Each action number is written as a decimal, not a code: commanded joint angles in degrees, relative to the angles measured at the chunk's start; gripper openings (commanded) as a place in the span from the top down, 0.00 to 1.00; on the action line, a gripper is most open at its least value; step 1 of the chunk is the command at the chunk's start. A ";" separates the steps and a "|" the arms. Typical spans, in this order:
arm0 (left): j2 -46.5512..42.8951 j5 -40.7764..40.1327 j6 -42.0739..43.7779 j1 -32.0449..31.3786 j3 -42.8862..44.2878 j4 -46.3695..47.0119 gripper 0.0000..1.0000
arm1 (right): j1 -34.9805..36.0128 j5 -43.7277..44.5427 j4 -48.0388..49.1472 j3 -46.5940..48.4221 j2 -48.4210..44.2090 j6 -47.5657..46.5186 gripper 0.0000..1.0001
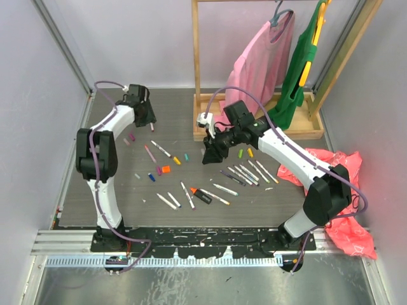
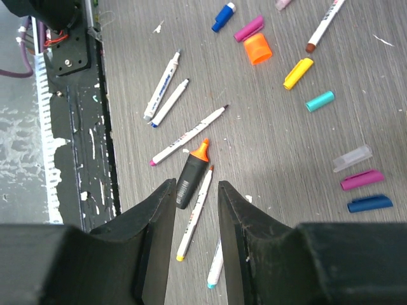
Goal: Open the pen caps
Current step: Pick up the pen from the center of the board.
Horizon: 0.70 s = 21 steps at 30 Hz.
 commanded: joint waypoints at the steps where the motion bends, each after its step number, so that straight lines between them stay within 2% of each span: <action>1: 5.06 -5.26 4.64 -1.70 11.15 -9.50 0.56 | 0.45 -3.52 2.28 0.40 -2.04 -0.82 0.62; 9: 15.70 -6.49 6.67 -1.80 25.60 -18.16 0.60 | 0.45 -4.26 2.35 0.22 -1.30 -0.58 0.62; 14: 18.58 -6.30 6.83 -1.81 29.13 -20.00 0.69 | 0.45 -4.50 2.35 0.18 -0.76 -0.54 0.62; 21: 20.62 -6.63 7.23 -1.81 31.42 -21.20 0.69 | 0.40 -4.64 2.35 0.17 -0.75 -0.47 0.62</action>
